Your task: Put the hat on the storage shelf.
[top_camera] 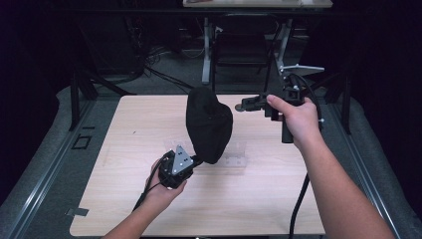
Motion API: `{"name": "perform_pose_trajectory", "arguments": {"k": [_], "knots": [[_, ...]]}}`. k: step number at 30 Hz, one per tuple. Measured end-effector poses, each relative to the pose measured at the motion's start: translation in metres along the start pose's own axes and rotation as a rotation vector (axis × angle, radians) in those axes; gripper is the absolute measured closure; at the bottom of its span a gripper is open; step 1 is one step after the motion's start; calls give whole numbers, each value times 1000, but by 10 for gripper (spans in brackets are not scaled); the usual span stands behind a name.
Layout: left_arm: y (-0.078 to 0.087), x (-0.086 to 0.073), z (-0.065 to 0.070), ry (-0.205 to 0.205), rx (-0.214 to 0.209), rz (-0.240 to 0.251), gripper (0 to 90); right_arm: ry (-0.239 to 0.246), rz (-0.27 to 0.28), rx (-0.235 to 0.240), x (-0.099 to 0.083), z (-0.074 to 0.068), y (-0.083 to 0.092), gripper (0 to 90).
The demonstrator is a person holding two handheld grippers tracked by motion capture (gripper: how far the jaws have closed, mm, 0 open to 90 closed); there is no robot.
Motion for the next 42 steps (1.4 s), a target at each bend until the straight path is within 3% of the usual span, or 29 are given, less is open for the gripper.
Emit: {"name": "perform_pose_trajectory", "arguments": {"k": [16, 21, 22, 31, 38, 42], "knots": [[2, -16, -7, 46, -13, -8, 843, -7, -6, -9, -4, 7, -2, 694], [-1, -28, -12, 91, -5, -29, 832, -3, -8, -8, -5, 7, -2, 693], [-3, -33, -16, 87, -38, -40, 830, -4, -9, -7, -5, 8, -2, 693], [-1, -49, -18, 170, -38, 9, 816, -5, -15, -19, -8, 12, -5, 688], [5, -57, -19, 208, -35, -8, 739, 11, -18, -40, -11, 12, -3, 684], [13, -63, -20, 224, -35, -29, 632, 17, -18, -60, -13, 14, -2, 681]]}}
Point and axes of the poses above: each handheld gripper's, and its own axes: y roughly backward along the jaws, x roughly out of its top, z roughly to its right, the point moved 4 cm from there along -y, roughly forward along the jaws, and after that the axes turned 15 degrees about -x, right-handed, at the moved point
